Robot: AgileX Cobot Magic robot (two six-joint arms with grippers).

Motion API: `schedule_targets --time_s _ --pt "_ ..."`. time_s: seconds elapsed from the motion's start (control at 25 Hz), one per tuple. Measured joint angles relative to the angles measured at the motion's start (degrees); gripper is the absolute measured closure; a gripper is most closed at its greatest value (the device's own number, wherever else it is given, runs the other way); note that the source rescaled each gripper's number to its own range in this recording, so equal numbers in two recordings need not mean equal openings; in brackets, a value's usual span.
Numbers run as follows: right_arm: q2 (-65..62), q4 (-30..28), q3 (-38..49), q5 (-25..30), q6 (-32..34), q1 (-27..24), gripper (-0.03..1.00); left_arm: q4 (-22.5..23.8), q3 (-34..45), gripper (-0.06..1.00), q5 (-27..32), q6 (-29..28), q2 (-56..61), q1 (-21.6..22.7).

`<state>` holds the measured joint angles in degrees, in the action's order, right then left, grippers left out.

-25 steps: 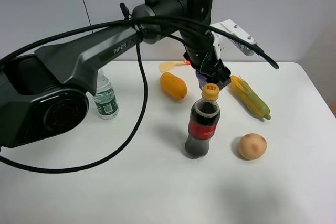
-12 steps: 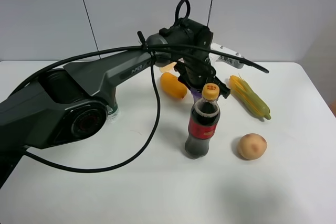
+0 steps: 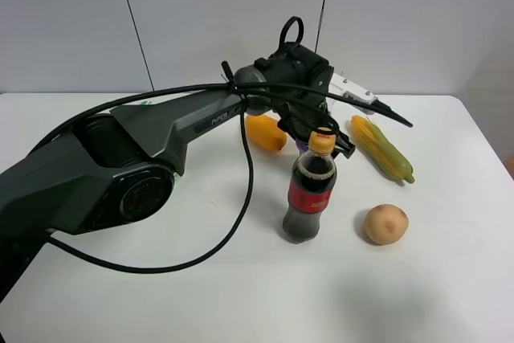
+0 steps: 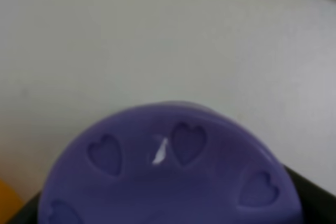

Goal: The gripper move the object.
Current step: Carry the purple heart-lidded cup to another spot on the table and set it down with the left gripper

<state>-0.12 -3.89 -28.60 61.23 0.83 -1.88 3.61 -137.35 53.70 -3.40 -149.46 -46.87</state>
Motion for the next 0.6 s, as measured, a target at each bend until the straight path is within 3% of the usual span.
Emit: schedule_targets --time_s 0.32,0.6 --pt "0.00 0.00 0.00 0.00 0.00 0.00 -0.03 -1.52 0.00 0.92 -0.19 13.68 -0.31 -0.75" --pt "0.00 0.00 0.00 0.00 0.00 0.00 -0.03 -3.61 0.00 0.92 -0.46 15.28 -0.98 -0.75"
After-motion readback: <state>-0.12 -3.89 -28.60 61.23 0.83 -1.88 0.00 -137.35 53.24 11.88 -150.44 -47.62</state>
